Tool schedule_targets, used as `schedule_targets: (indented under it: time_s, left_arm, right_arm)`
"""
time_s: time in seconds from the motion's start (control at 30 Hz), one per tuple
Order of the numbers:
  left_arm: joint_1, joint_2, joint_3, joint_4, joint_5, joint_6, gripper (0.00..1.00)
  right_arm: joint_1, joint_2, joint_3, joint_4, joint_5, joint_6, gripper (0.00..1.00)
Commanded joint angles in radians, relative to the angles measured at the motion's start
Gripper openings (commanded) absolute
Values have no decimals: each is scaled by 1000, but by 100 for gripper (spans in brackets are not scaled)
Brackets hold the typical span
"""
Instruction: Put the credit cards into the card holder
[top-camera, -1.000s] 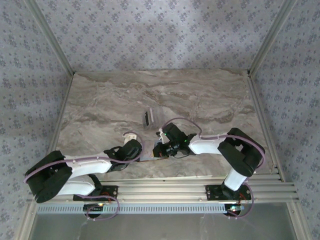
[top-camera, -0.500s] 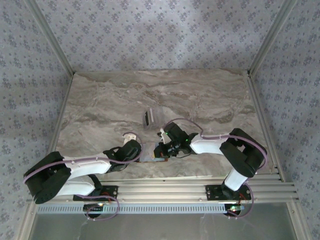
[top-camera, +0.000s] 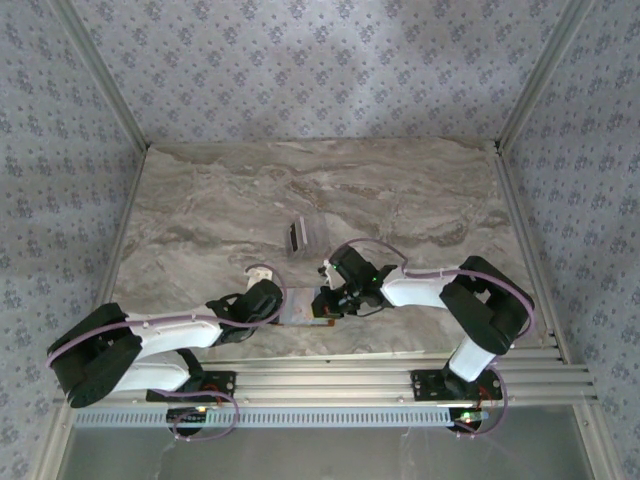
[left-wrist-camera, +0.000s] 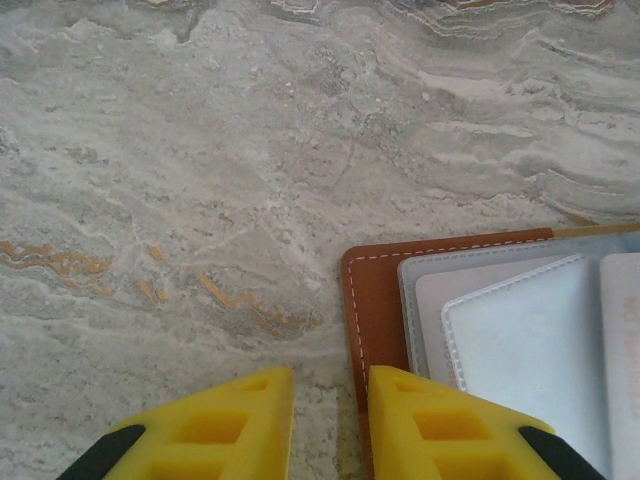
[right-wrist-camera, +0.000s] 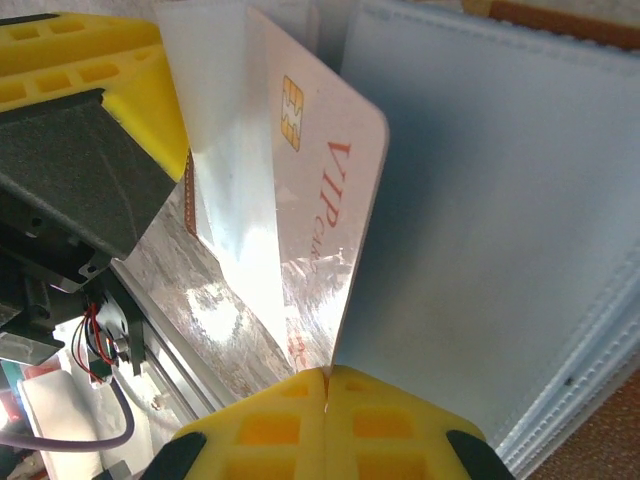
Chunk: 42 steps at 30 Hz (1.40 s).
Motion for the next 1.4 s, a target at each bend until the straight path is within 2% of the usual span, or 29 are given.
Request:
schedule_targets:
  time_s: [0.0,0.9,1.37]
  left_arm:
    - [-6,-20,-16,-25,6,4,26]
    - [-2,-10,2,-19,12,12,26]
    - [-4,14,-8,20,36,4,26]
  right_arm:
    - [-8,-1,-6,-53,-29,-7,0]
    - [-18,125,140,-125,-83,-53,0]
    - [23,171,208,-91,-61,-33,0]
